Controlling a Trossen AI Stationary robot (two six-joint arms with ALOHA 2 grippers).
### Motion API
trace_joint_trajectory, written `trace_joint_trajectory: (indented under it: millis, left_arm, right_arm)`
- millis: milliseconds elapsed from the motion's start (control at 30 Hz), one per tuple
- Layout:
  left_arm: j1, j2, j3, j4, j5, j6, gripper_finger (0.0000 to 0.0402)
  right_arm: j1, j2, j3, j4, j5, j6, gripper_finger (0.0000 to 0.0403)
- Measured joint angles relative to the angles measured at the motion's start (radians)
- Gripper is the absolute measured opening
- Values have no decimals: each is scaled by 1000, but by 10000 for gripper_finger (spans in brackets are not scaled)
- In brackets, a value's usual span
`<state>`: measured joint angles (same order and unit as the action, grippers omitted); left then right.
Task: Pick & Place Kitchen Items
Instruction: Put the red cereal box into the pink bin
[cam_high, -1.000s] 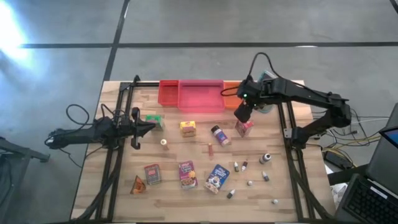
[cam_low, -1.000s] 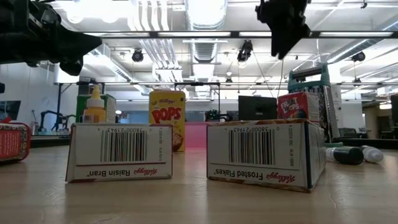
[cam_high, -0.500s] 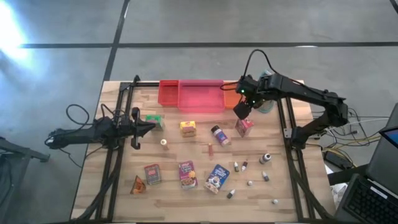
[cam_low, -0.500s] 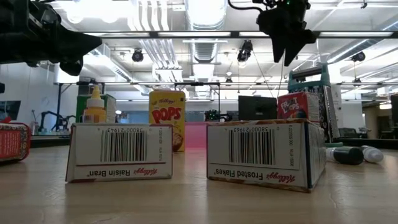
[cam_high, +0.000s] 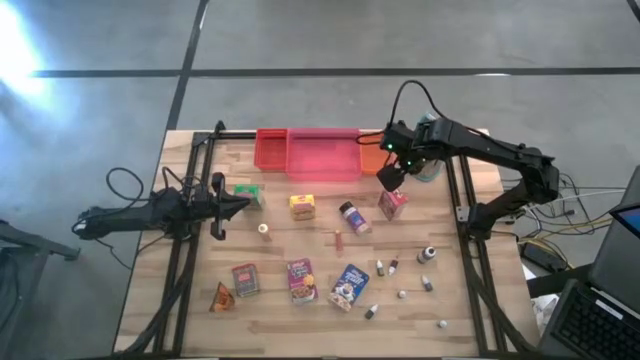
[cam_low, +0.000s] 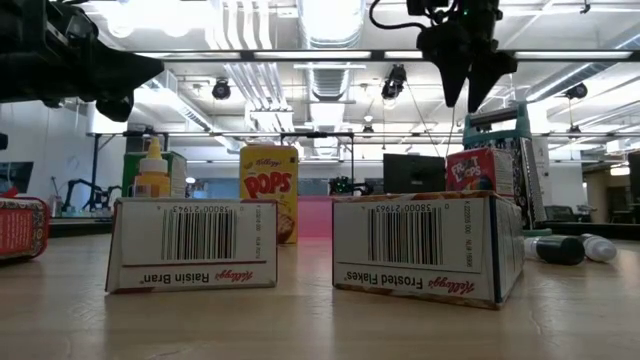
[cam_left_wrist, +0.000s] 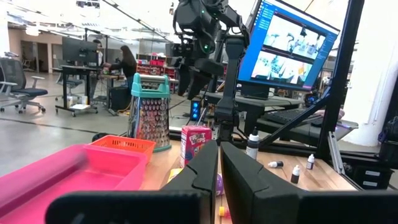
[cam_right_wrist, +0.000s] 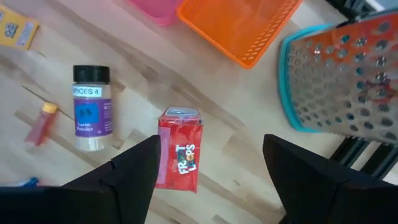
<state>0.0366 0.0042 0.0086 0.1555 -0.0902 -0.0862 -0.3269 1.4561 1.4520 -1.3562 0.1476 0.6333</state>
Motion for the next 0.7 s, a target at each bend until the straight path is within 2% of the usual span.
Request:
trace_joint_trajectory:
  millis: [367, 533, 700]
  left_arm:
    - [0, 0, 0, 0, 0, 0, 26]
    - [0, 0, 0, 0, 0, 0, 26]
    - [0, 0, 0, 0, 0, 0, 26]
  right_arm:
    - [54, 0, -73, 19, 4, 88, 306]
    - [61, 0, -160, 120, -2, 98, 297]
    - [61, -1, -236, 199, -55, 100, 288]
